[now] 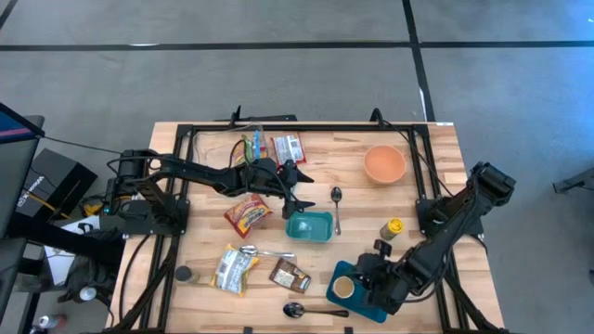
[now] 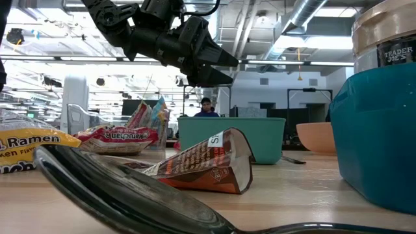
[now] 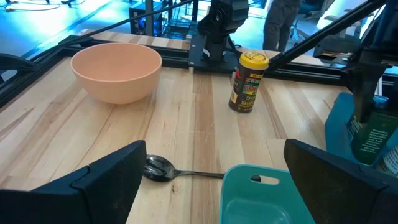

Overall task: Pick & Place Food Item
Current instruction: Put the black seasoning can into the blue bin

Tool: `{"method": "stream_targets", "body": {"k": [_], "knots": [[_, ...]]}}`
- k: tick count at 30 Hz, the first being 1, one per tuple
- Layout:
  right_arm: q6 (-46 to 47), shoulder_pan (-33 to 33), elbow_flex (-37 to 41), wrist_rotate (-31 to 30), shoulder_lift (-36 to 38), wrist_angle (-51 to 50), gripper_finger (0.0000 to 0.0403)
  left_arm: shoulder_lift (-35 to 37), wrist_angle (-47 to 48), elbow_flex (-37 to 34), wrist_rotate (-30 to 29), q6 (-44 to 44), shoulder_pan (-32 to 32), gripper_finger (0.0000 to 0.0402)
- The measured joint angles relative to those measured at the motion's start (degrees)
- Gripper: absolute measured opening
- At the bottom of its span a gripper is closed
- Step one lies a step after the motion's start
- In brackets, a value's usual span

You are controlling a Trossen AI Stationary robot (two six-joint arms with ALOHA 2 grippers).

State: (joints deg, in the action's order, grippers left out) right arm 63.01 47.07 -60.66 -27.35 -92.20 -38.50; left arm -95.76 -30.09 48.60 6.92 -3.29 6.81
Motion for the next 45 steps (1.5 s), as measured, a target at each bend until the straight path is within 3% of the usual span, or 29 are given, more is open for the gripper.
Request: {"method": "stream_targets", "body": {"k": [14, 28, 45], "knots": [[-0.47, -0.74, 0.00, 0.28, -4.24, 1.24, 0.0128, -0.01, -0.50, 0.00, 0.00, 0.00, 0.00, 0.0374], [-0.49, -0.72, 0.00, 0.28, -4.17, 1.66, 0.0163, -0.01, -0.92, 0.00, 0.00, -0.01, 0.00, 0.0374], [-0.62, -0.70, 0.00, 0.27, -3.66, 1.65, 0.0172, -0.01, -0.91, 0.00, 0.02, 0.00, 0.01, 0.0374]]}}
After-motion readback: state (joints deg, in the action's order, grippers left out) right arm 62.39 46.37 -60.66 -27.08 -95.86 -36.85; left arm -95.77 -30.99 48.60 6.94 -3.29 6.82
